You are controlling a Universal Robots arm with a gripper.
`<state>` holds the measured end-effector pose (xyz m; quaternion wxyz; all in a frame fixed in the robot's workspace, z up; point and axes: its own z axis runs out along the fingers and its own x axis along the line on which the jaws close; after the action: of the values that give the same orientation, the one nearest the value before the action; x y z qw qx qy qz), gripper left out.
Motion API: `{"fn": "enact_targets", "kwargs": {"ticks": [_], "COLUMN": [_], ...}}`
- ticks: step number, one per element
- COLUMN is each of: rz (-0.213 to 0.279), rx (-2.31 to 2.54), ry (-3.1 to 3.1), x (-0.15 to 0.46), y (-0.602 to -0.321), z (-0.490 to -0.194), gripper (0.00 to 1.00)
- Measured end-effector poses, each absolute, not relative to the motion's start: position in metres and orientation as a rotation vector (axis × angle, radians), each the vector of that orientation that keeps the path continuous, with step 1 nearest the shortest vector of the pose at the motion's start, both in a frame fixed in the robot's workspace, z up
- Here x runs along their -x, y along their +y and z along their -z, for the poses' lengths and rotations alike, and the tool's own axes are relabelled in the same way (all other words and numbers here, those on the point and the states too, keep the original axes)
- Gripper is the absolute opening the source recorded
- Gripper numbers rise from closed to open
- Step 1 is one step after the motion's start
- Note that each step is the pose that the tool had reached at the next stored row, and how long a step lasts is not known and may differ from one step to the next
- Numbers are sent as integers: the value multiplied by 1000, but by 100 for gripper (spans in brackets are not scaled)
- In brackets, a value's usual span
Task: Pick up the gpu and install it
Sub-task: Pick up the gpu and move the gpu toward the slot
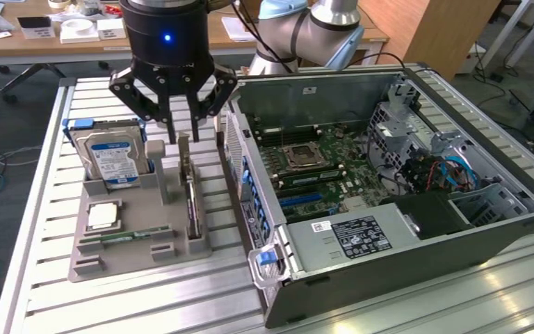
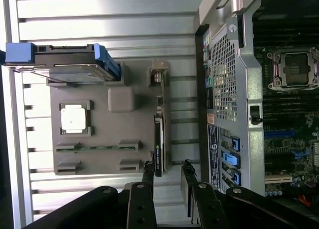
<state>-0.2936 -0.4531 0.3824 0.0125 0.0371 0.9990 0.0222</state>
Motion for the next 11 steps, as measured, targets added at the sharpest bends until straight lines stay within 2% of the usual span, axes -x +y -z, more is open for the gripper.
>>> {"fn": "enact_targets", "kwargs": {"ticks": [11], "rz": [-69], "rx": [-116], "ry": [3114], "x": [294], "y": [-453], "z": [-378], "gripper": [36]}}
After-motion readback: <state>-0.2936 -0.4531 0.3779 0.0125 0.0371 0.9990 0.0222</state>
